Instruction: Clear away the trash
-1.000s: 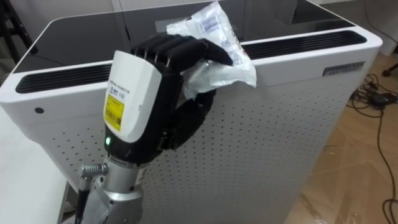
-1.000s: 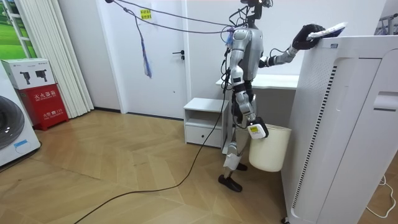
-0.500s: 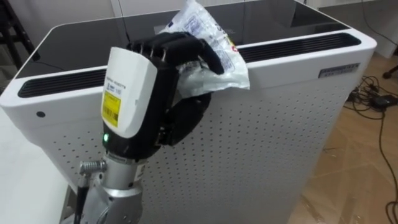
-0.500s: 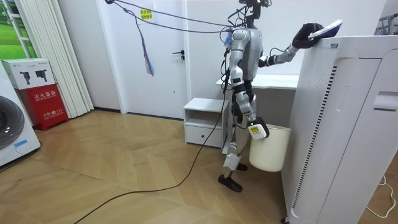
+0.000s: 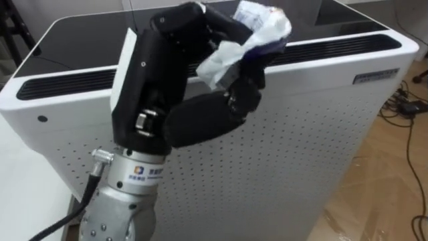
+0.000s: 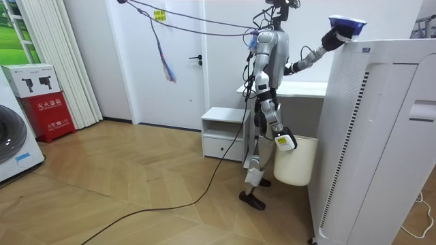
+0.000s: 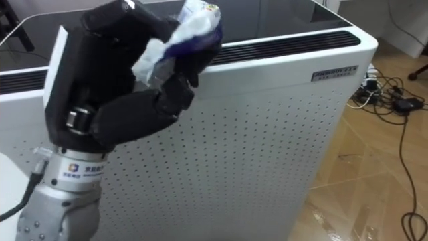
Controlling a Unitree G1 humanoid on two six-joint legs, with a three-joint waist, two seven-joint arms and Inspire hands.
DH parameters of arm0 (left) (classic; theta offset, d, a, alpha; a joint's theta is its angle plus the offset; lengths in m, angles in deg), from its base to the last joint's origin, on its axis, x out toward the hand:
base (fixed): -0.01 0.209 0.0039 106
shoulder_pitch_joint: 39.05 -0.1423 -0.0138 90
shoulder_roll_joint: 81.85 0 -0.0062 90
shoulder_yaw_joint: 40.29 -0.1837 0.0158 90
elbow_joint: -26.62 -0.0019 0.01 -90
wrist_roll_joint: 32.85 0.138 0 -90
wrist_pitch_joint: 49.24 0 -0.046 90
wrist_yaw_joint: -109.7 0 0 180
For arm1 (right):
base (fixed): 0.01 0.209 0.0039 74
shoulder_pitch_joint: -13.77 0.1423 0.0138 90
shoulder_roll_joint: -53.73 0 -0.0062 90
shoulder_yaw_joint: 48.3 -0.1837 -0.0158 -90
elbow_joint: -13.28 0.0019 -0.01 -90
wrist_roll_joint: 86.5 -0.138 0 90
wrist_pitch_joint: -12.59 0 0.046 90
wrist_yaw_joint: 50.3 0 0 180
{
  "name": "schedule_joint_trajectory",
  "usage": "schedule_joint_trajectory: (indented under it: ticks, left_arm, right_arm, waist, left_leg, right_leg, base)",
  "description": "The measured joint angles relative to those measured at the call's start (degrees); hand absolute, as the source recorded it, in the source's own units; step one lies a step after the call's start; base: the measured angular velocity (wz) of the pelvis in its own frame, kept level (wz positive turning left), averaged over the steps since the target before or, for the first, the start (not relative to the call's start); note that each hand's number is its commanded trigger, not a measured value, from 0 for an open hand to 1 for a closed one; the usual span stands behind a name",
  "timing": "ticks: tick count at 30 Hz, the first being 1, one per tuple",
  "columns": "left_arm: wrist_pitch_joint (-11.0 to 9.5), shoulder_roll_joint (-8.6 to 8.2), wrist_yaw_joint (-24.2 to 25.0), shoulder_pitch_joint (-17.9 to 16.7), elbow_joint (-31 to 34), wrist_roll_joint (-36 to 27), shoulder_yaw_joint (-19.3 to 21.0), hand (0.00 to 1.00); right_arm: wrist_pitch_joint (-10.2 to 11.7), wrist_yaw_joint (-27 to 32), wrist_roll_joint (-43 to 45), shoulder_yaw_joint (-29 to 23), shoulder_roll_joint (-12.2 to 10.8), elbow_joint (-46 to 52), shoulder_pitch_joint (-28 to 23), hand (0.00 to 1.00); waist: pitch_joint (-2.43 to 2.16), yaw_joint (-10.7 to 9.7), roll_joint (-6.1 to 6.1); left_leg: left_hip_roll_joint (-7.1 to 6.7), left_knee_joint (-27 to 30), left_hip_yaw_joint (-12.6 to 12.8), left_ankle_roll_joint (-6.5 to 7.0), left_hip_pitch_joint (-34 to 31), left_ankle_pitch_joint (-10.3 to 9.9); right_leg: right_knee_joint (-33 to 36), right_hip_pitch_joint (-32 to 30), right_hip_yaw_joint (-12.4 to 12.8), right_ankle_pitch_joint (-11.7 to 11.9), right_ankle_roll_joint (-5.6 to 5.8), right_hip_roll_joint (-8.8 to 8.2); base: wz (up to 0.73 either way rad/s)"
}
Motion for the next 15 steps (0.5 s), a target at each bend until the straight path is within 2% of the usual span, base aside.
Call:
schedule_joint_trajectory:
  ticks: [3,4,6,9,15]
  left_arm:
    - [2.3,-0.91,7.7,0.0,0.1,-9.8,-0.2,1.0]
    - [2.7,-0.91,8.8,0.0,0.1,-11.9,-0.4,1.0]
    - [5.1,-0.96,12.5,0.0,0.1,-19.1,-1.1,1.0]
    - [7.0,-0.97,16.6,0.0,0.1,-25.8,-2.1,1.0]
    - [8.8,-1.1,20.8,0.1,0.1,-27.5,-2.0,1.0]
  right_arm:
    - [-0.1,-0.2,0.0,0.1,0.0,1.3,0.0,1.0]
    - [-0.2,-0.2,0.0,0.4,0.0,1.4,0.0,1.0]
    - [-0.7,-0.4,0.0,1.1,0.0,1.6,0.2,1.0]
    - [-0.9,-0.8,0.0,1.1,0.1,1.6,0.4,1.0]
    - [-1.8,-1.3,0.5,1.0,0.1,1.6,0.6,1.0]
  waist:
    - [-0.1,0.0,-0.17]
    - [-0.13,-0.1,-0.22]
    - [-0.25,-0.2,-0.42]
    - [-0.31,-0.1,-0.52]
    - [-0.46,-0.1,-0.61]
  left_leg:
    - [0.08,0.2,0.2,0.0,-0.6,0.0]
    - [0.09,0.2,0.2,0.0,-0.6,0.0]
    - [0.09,0.3,0.3,0.0,-0.8,0.0]
    - [0.09,0.4,0.3,0.0,-0.8,0.0]
    - [0.16,0.5,0.4,0.0,-1.3,0.0]
  right_leg:
    - [0.3,-0.8,0.1,0.0,-0.02,0.07]
    - [0.3,-0.8,0.1,0.0,-0.02,0.09]
    - [0.3,-0.9,0.5,0.0,-0.02,0.1]
    - [0.3,-1.0,0.7,0.0,-0.02,0.11]
    - [1.0,-1.9,0.8,0.0,-0.03,0.13]
  base:
    - [-0.05]
    - [-0.04]
    - [0.0]
    - [0.0]
    - [0.0]
